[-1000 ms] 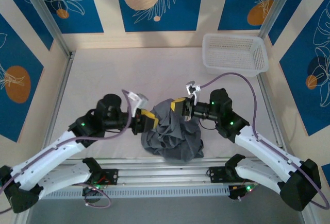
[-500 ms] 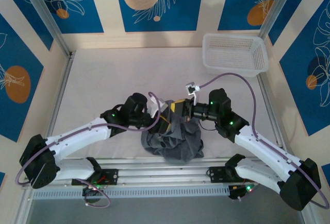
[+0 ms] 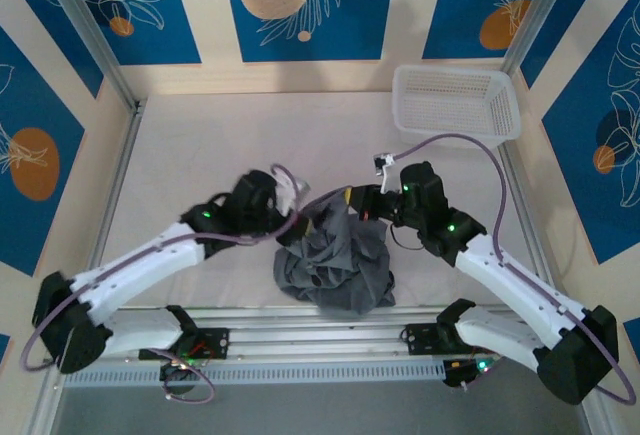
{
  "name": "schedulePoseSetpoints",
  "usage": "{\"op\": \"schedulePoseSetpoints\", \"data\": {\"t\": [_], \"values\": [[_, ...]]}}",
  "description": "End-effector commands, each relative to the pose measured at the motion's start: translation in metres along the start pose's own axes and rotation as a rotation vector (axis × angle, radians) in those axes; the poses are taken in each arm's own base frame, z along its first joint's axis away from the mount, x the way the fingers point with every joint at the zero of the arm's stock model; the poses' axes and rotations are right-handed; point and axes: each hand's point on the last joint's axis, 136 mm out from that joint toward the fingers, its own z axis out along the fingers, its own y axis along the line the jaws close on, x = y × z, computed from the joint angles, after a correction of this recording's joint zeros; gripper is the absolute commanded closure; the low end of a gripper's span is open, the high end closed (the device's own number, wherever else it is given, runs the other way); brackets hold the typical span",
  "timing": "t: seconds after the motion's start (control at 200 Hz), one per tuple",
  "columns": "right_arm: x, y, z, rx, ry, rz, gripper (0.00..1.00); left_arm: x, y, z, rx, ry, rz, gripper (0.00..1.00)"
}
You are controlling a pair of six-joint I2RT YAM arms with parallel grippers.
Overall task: Fold the inside-out t-shirt
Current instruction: Turn the T-shirt inside out at the center of the table.
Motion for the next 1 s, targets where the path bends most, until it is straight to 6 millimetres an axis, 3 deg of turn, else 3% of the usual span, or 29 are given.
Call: {"op": "schedulePoseSetpoints", "data": {"t": [0.0, 0.08, 0.225, 0.305, 0.4, 0.575, 0.64, 0.795, 0.88, 0.995], "values": [[0.023, -0.051, -0.013, 0.297, 0.124, -0.055, 1.00, -0.063, 0.007, -0.082, -0.132, -0.198, -0.070, 1.00], [0.029, -0.025, -0.012, 0.169, 0.151, -0.101, 1.00, -0.069, 0.015, -0.090, -0.192, -0.176, -0.059, 1.00], [0.026, 0.046, -0.016, -0.141, 0.087, -0.217, 1.00, -0.054, 0.030, -0.071, -0.249, -0.065, -0.037, 1.00], [0.022, 0.066, -0.018, -0.205, 0.052, -0.268, 0.95, -0.047, 0.033, -0.065, -0.247, -0.047, -0.042, 1.00], [0.019, 0.074, -0.014, -0.222, 0.038, -0.311, 0.71, -0.042, 0.030, -0.063, -0.224, -0.039, -0.056, 1.00], [0.008, 0.064, 0.026, -0.009, -0.100, -0.538, 0.46, -0.044, 0.022, -0.069, -0.186, -0.068, -0.066, 1.00], [0.002, 0.057, 0.041, 0.082, -0.101, -0.583, 0.43, -0.044, 0.022, -0.070, -0.187, -0.067, -0.064, 1.00], [0.024, 0.086, 0.064, -0.036, -0.017, -0.737, 0.37, -0.044, 0.024, -0.070, -0.201, -0.065, -0.064, 1.00], [0.029, 0.097, 0.061, -0.090, -0.014, -0.725, 0.37, -0.044, 0.027, -0.069, -0.214, -0.063, -0.062, 1.00], [0.026, 0.125, 0.038, -0.215, -0.053, -0.657, 0.35, -0.044, 0.028, -0.067, -0.210, -0.060, -0.066, 1.00]]}}
